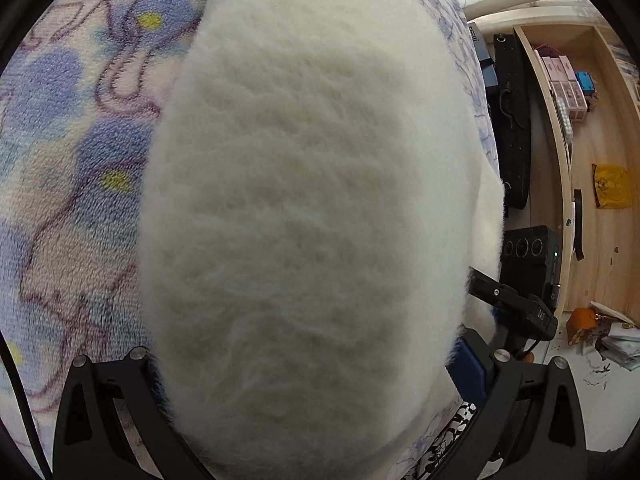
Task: Fold large clothes
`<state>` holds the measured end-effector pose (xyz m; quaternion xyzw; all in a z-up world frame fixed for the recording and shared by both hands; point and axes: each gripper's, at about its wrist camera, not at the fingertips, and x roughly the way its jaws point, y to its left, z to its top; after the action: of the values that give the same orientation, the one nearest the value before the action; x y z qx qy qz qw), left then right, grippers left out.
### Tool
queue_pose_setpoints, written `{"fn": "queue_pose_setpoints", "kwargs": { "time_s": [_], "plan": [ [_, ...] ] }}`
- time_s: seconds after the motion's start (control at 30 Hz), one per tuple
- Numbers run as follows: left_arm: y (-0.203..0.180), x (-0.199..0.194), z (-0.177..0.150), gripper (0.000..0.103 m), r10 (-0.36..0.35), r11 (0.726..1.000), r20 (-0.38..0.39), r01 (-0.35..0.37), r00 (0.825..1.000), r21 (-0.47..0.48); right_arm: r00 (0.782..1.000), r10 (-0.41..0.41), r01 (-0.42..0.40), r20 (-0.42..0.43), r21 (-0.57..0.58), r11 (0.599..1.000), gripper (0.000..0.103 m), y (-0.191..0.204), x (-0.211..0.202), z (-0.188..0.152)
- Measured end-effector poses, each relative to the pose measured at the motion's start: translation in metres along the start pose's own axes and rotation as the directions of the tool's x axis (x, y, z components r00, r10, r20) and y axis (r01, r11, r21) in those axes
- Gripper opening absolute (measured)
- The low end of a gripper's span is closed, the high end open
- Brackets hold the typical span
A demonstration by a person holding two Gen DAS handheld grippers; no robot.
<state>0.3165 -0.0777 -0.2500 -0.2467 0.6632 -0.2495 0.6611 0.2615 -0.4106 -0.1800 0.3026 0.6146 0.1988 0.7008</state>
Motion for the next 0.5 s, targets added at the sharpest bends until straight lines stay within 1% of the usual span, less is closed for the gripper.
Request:
{"fn": "queue_pose_setpoints", "kwargs": {
  "time_s": [0.03, 0.07, 0.1, 0.13, 0.17, 0.2, 0.23, 0.27, 0.3, 0.4, 0.5],
  "plan": [
    [-0.003, -0.001, 0.001, 0.103, 0.007, 1.0, 0.009, -0.007, 1.0, -0.001, 1.0, -0.003, 0.003, 0.006, -0.001, 1.0, 0.09, 0.002, -0.001, 0.0],
    [-0.004, -0.004, 0.001, 0.102, 0.02, 1.0, 0.029, -0.02, 0.999, -0.004, 1.0, -0.003, 0.003, 0.016, -0.006, 1.0, 0.083, 0.004, -0.003, -0.002],
    [-0.009, -0.006, -0.001, 0.1, 0.05, 0.999, 0.061, -0.051, 0.997, 0.01, 1.0, -0.003, 0.004, 0.024, -0.011, 1.0, 0.076, 0.008, -0.003, -0.002],
    [-0.016, -0.009, -0.003, 0.097, 0.076, 0.996, 0.086, -0.079, 0.993, 0.03, 0.999, -0.005, 0.005, 0.031, -0.014, 1.0, 0.072, 0.011, -0.005, -0.002],
    [-0.023, -0.012, -0.006, 0.093, 0.106, 0.992, 0.113, -0.112, 0.988, 0.057, 0.999, -0.013, 0.014, 0.044, -0.019, 1.0, 0.065, 0.015, -0.008, -0.004],
    [-0.03, -0.015, -0.01, 0.091, 0.134, 0.986, 0.14, -0.147, 0.981, 0.084, 0.998, -0.02, 0.021, 0.055, -0.023, 1.0, 0.058, 0.019, -0.01, -0.006],
    [-0.034, -0.017, -0.012, 0.086, 0.148, 0.982, 0.157, -0.164, 0.976, 0.097, 0.997, -0.026, 0.028, 0.069, -0.026, 0.999, 0.053, 0.022, -0.013, -0.008],
    [-0.038, -0.021, -0.015, 0.081, 0.163, 0.977, 0.181, -0.185, 0.97, 0.109, 0.996, -0.029, 0.032, 0.089, -0.032, 0.999, 0.046, 0.027, -0.018, -0.011],
    [-0.041, -0.024, -0.017, 0.078, 0.172, 0.973, 0.195, -0.198, 0.966, 0.119, 0.994, -0.028, 0.032, 0.102, -0.036, 0.999, 0.044, 0.031, -0.02, -0.012],
    [-0.05, -0.037, -0.02, 0.072, 0.211, 0.955, 0.236, -0.251, 0.949, 0.156, 0.99, -0.033, 0.039, 0.14, -0.046, 0.998, 0.042, 0.047, -0.03, -0.02],
    [-0.061, -0.051, -0.021, 0.07, 0.24, 0.935, 0.259, -0.294, 0.936, 0.198, 0.986, -0.044, 0.054, 0.162, -0.061, 0.997, 0.042, 0.068, -0.03, -0.031]
  ]
}}
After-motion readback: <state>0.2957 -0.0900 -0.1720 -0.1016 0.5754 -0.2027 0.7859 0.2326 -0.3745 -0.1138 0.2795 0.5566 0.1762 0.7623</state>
